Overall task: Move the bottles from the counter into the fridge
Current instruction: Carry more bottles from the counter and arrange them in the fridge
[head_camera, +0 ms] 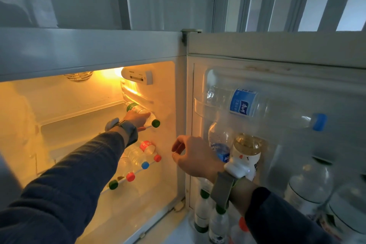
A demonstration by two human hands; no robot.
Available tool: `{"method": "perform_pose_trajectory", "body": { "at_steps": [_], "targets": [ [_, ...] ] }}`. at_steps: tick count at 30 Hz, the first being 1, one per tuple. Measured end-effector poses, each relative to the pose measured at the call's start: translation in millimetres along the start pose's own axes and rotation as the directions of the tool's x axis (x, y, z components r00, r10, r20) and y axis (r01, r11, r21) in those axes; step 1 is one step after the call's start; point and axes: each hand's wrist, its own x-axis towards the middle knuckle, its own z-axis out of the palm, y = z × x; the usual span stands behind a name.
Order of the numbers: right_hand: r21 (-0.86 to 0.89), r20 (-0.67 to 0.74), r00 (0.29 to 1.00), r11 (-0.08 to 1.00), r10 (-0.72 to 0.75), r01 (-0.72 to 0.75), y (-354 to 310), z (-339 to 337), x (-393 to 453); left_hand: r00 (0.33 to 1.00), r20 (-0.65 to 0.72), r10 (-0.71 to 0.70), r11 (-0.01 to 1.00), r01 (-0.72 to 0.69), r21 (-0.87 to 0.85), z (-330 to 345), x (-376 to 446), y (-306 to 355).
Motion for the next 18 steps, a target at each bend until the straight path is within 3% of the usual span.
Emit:
{"method": "perform_pose_trajectory", "body": {
  "at_steps": [4,6,9,12,18],
  "targets": [
    [0.004,0.050,0.999,1.000,0.003,-0.004,4.3,1.9,-2.4,0.999,-0.039,0.011,0.996,-0.008,0.084,-6.6,-14.9,-1.4],
    [0.009,0.074,0.997,1.000,0.014,-0.014,9.1,4.3,-2.7,0.992,-0.078,0.099,0.978,-0.082,0.193,-8.5,-29.9,-4.9],
    [0.021,0.115,0.993,1.000,0.007,-0.010,14.2,7.2,-6.3,0.945,-0.094,0.313,0.850,-0.235,0.471,-13.5,-72.2,-19.3],
    [0.017,0.150,0.988,1.000,0.015,-0.018,20.7,16.0,-8.5,0.908,-0.024,0.419,0.763,-0.338,0.551,-17.0,-122.4,-41.0],
    [0.026,0.312,0.949,0.999,-0.047,0.041,16.2,45.6,-31.4,0.926,0.006,0.377,0.704,-0.291,0.648,-31.9,-239.3,-111.5]
  ]
}}
